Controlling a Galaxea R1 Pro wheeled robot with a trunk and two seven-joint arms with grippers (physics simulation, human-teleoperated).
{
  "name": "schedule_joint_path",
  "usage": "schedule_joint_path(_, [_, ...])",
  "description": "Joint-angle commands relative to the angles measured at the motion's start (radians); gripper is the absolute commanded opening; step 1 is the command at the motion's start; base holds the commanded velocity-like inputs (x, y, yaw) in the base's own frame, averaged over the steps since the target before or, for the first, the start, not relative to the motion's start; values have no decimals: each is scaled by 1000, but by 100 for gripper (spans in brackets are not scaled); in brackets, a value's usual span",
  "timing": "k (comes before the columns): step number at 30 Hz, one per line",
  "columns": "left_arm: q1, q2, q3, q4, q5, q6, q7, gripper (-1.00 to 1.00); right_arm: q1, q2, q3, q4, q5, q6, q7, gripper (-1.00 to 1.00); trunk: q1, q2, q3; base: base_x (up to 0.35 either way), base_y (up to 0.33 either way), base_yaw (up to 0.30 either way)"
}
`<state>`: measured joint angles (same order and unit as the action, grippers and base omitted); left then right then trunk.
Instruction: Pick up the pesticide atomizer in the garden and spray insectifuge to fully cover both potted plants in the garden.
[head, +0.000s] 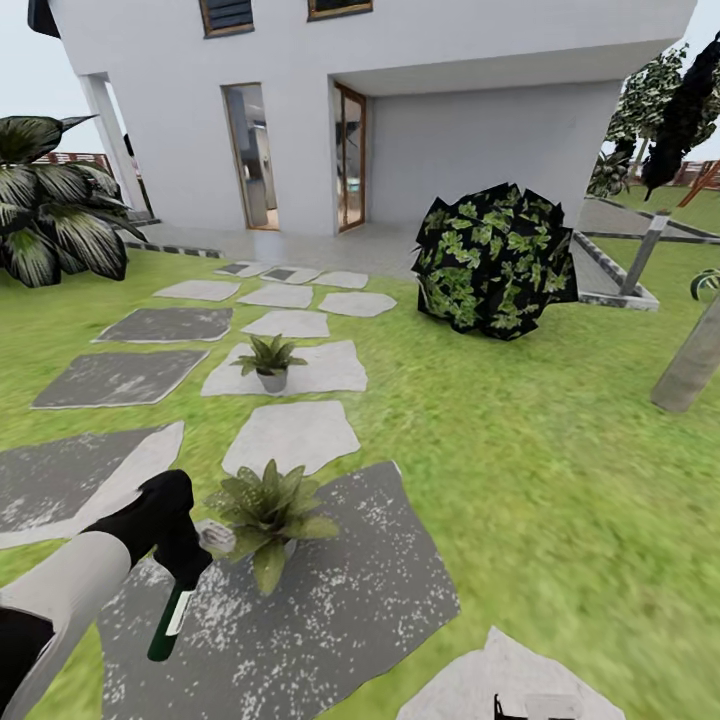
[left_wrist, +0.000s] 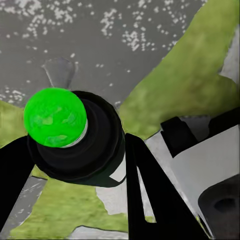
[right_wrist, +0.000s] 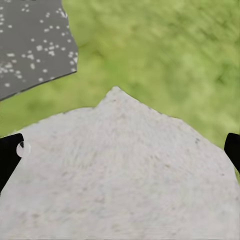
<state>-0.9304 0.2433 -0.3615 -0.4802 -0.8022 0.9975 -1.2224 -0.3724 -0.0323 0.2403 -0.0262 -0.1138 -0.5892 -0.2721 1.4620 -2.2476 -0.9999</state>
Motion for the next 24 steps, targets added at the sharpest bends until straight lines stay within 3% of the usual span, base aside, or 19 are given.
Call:
schedule_joint_path(1, [-1,1,-16,-4,-30,7,-27,-100,0,0,9,0,-11,-3,-1,100,0,0,-1,46,-2,0])
schedule_joint_path(4, [-3,1,-25,-8,-69,9,-43,-100,0,2,9,-1,-12,-3,-2,100,0,0,-1,13,0,33])
schedule_joint_path(12, [-15,1,-21,-12,-75,9,-45,-100,0,5,9,-1,-12,-3,-2,100,0,0,-1,1,-12,198])
schedule_joint_path(24, [-22,1,-19,-12,-78,9,-45,-100,0,5,8,0,-12,-3,-2,100,0,0,-1,-17,-251,10])
